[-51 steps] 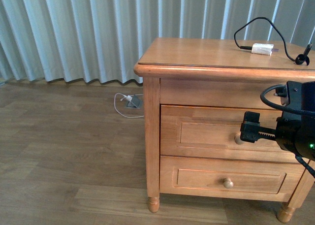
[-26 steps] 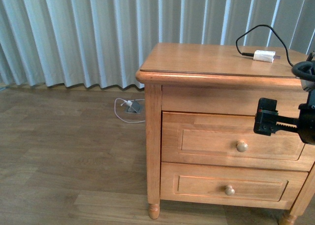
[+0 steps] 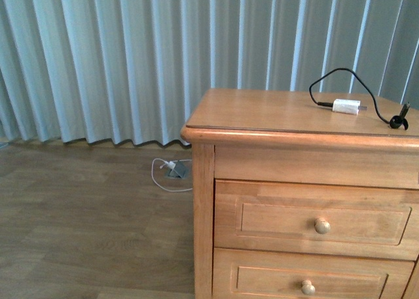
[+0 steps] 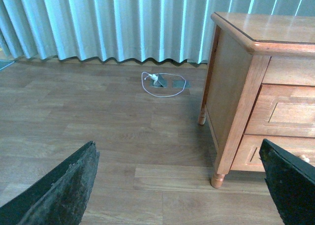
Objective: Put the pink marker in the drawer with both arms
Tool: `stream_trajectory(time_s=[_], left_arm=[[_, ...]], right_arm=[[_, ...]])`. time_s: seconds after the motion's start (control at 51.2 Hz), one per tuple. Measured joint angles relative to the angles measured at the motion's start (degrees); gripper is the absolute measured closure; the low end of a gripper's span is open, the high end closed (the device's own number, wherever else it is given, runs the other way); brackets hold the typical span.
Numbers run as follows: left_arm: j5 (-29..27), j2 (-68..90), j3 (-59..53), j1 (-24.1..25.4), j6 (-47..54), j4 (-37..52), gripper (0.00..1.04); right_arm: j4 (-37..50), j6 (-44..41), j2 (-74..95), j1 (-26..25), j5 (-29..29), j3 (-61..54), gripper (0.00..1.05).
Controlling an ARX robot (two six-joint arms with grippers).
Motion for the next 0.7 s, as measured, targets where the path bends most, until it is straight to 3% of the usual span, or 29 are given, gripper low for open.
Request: stream_trajectory(time_s=[0.117,0.332,0.449,0.527,0.703], left_arm=[[0.0,0.0,0.0,0.0,0.0,0.0,0.06],[0.0,0.0,0.0,0.0,0.0,0.0,0.06],[0.0,0.0,0.0,0.0,0.0,0.0,0.06],[0.0,0.0,0.0,0.0,0.0,0.0,0.06],[0.0,0.0,0.0,0.0,0.0,0.0,0.06]], right_arm=[[-5.4,0.1,-8.5,-0.3,0.1,0.0,0.08],[-5.7,0.2,-10.2,-0.6,0.3,0.1,0.08],[12.9,-5.1,-13.1,-1.4,12.0,-7.5,0.28],[18.0,-6.7,-15.5,-1.8,13.2,-11.6,0.42],[19.3,-8.0,-20.1,-1.8,13.0,-18.3,0.78]])
